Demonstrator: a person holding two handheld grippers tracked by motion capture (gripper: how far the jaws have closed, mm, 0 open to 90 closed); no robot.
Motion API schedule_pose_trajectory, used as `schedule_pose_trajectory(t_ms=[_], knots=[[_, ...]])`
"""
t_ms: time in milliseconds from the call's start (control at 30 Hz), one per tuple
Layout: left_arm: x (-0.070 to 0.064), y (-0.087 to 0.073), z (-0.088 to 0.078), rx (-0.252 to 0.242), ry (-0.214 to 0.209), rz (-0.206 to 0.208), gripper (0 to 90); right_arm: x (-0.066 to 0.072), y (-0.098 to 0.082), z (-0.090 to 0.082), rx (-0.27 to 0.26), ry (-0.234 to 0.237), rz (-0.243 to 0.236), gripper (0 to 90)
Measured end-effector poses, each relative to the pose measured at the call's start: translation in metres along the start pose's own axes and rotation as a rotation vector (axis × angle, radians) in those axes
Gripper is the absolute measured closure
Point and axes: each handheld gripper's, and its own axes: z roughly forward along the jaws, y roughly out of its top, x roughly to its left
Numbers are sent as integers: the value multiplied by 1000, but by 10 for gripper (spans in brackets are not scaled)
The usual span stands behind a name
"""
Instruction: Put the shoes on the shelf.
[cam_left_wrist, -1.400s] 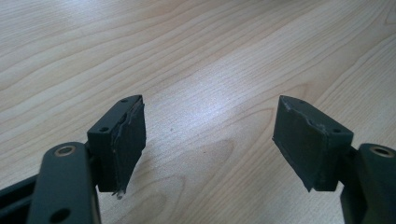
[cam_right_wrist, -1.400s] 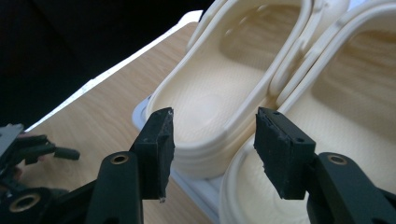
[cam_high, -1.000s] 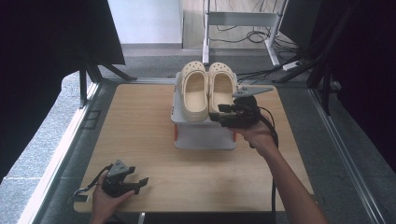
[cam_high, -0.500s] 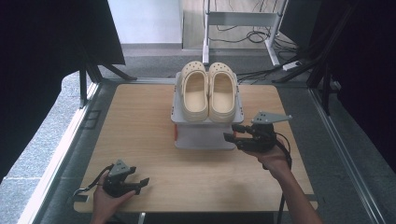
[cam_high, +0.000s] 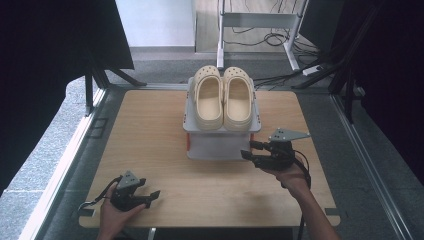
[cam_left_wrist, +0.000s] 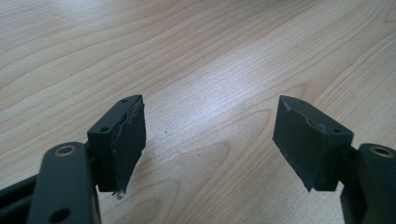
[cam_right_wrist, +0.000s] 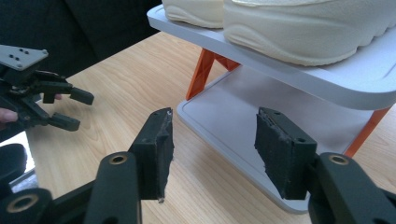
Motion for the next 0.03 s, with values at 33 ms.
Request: schedule_pose_trajectory(t_ms=[33], knots=[[0, 0, 0, -1, 0, 2, 260, 0, -2, 0, 3, -1, -1, 453]])
